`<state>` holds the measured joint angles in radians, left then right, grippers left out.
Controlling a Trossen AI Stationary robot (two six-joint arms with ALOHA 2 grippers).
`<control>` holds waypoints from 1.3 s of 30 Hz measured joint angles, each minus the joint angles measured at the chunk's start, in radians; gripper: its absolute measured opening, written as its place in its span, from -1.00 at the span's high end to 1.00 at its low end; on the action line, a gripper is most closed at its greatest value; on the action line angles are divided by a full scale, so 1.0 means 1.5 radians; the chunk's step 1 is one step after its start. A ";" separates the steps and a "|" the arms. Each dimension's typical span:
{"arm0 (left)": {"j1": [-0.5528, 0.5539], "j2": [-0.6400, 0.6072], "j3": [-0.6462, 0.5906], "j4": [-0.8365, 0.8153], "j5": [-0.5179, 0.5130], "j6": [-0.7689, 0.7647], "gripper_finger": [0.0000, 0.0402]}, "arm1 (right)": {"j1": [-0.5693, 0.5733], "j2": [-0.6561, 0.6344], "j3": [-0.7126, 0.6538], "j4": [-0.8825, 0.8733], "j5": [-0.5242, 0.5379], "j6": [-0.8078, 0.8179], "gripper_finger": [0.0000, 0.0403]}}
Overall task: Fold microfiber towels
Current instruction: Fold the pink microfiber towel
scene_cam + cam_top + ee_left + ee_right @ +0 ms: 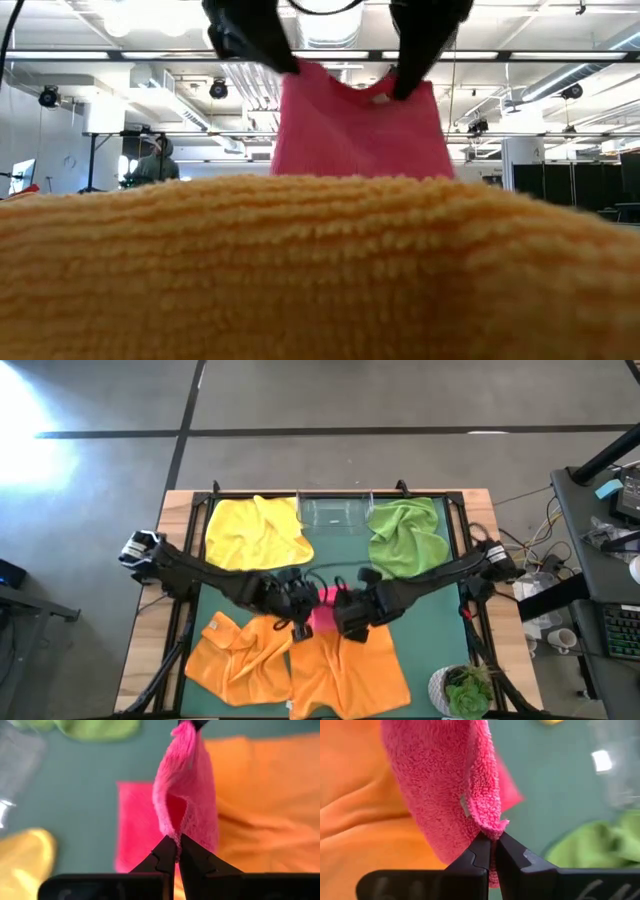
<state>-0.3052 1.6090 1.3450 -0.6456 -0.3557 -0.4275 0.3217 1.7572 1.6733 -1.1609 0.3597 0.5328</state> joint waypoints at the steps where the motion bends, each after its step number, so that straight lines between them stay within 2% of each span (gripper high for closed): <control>1: 0.010 -0.010 0.002 0.001 -0.002 0.011 0.99 | -0.006 -0.011 0.001 -0.004 0.017 -0.004 0.96; 9: 0.095 -0.072 0.002 0.011 -0.017 0.083 0.99 | -0.053 -0.075 0.004 -0.004 0.109 -0.082 0.96; 14: 0.151 -0.076 0.003 0.042 -0.022 0.151 0.99 | -0.098 -0.084 0.004 0.016 0.219 -0.161 0.96; 18: 0.194 -0.074 0.003 0.074 -0.078 0.215 0.99 | -0.143 -0.085 0.004 0.034 0.288 -0.225 0.96; 21: 0.224 -0.076 0.003 0.096 -0.106 0.257 0.99 | -0.166 -0.090 0.004 0.034 0.303 -0.252 0.96; 26: 0.245 -0.079 0.015 0.101 -0.105 0.278 0.99 | -0.181 -0.112 0.004 0.034 0.303 -0.269 0.96; 29: 0.245 -0.079 0.020 0.094 -0.064 0.277 0.99 | -0.176 -0.129 0.004 0.030 0.290 -0.248 0.96; 32: 0.234 -0.079 0.021 0.071 0.010 0.269 0.99 | -0.168 -0.141 0.004 0.027 0.220 -0.204 0.96; 36: 0.220 -0.079 0.016 0.025 0.067 0.220 0.99 | -0.153 -0.140 0.004 0.026 0.117 -0.114 0.96; 39: 0.211 -0.079 0.015 -0.009 0.098 0.201 0.99 | -0.132 -0.126 0.002 0.023 0.088 -0.065 0.96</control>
<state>0.0115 1.4899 1.3680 -0.6593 -0.2089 -0.1259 0.1240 1.5685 1.6766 -1.1256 0.4920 0.4358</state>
